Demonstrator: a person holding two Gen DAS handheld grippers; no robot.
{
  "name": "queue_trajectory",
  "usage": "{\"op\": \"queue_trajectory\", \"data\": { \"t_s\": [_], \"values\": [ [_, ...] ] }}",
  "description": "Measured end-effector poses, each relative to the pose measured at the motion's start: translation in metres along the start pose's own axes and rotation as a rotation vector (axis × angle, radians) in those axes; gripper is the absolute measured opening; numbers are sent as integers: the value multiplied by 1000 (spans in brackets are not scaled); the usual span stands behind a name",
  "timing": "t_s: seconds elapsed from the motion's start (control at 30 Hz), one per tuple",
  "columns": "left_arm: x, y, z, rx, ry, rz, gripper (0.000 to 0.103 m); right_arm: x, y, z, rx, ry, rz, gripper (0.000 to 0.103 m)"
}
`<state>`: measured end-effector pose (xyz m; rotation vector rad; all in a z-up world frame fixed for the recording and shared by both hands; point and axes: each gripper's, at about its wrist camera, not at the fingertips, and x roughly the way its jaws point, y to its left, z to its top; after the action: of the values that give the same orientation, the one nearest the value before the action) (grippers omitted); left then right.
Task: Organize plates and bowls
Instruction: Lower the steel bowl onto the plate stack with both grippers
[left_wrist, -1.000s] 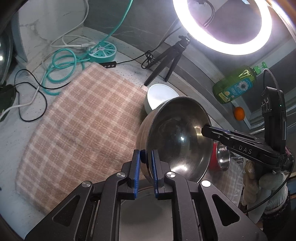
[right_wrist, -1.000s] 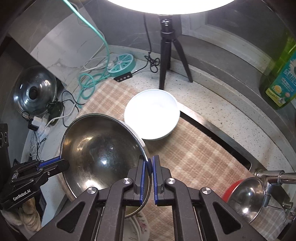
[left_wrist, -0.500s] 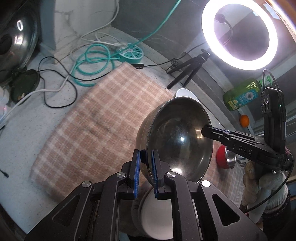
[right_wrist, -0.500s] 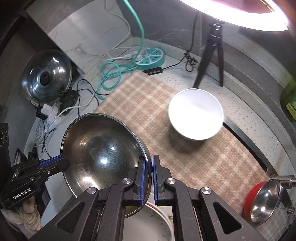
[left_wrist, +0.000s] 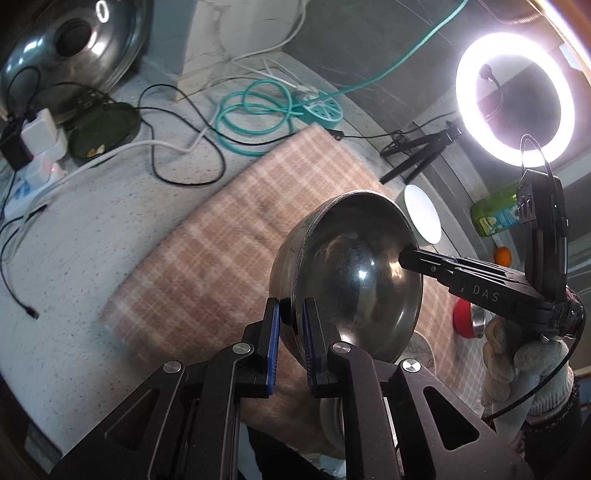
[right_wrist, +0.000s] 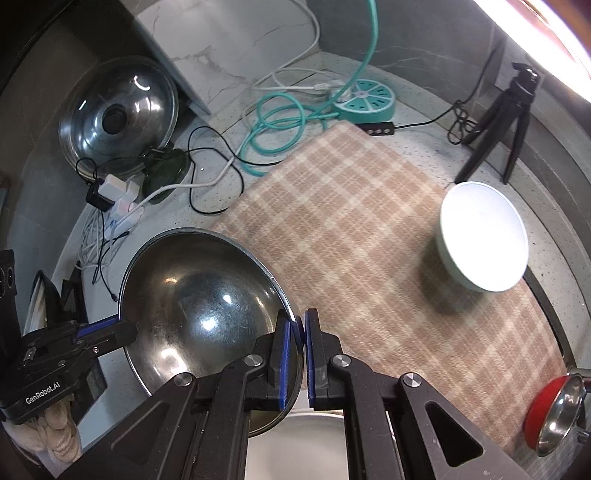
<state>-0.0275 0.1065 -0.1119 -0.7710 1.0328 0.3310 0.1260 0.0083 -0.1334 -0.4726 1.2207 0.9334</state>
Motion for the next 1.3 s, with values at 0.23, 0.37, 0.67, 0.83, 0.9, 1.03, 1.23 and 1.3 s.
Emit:
{"op": "queue_trajectory", "data": {
  "t_s": [0.23, 0.37, 0.67, 0.83, 0.9, 1.03, 1.23, 1.3],
  "values": [
    [-1, 33, -6, -59, 3, 16, 10, 24, 27, 6, -35, 29, 9, 7],
    [-1, 48, -9, -84, 8, 22, 10, 38, 39, 9, -48, 48, 12, 7],
    [3, 75, -14, -138, 18, 25, 10, 64, 59, 17, -77, 83, 11, 7],
    [7, 85, -16, -161, 33, 20, 10, 74, 65, 22, -91, 103, 7, 7],
    [10, 87, -17, -167, 41, 18, 10, 76, 67, 23, -100, 111, 3, 7],
    [14, 90, -19, -181, 58, 8, 10, 77, 68, 25, -111, 126, -2, 8],
    [21, 82, -23, -167, 85, -20, 10, 75, 58, 24, -106, 153, -17, 8],
    [25, 78, -24, -163, 95, -29, 10, 75, 52, 23, -102, 162, -23, 8]
  ]
}}
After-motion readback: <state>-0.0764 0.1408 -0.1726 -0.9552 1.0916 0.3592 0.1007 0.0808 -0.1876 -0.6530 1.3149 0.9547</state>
